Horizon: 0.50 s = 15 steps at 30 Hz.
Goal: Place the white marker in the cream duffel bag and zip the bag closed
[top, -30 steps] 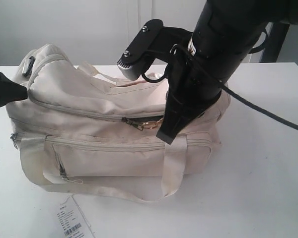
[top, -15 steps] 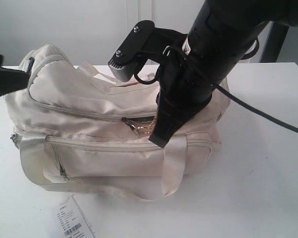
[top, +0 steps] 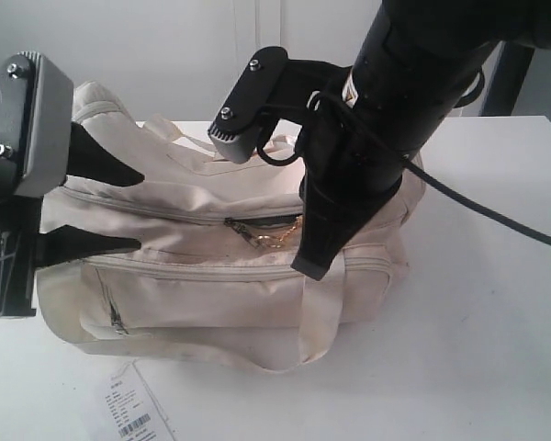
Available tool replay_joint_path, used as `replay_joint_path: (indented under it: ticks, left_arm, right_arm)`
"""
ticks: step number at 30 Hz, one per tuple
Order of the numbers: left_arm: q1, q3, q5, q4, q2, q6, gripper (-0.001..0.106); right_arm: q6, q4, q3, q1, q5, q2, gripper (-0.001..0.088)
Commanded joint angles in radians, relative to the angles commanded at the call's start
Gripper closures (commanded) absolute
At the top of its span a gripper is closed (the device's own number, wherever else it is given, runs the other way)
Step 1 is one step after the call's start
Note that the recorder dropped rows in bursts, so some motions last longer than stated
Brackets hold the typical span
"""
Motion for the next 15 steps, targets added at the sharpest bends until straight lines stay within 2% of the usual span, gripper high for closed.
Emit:
replay_joint_path:
  ticks: [6, 13, 15]
  left_arm:
    - [0.000, 0.000, -0.091, -0.046, 0.103, 0.070, 0.044]
    - [0.000, 0.000, -0.128, -0.092, 0.137, 0.124, 0.044]
    - [0.000, 0.000, -0.140, -0.092, 0.143, 0.124, 0.048]
  right_arm:
    - [0.000, 0.000, 0.000, 0.000, -0.012, 0.000, 0.0868]
    - [0.000, 0.000, 0.000, 0.000, -0.007, 0.000, 0.0868]
    - [0.000, 0.002, 0.000, 0.000, -0.008, 0.000, 0.0868]
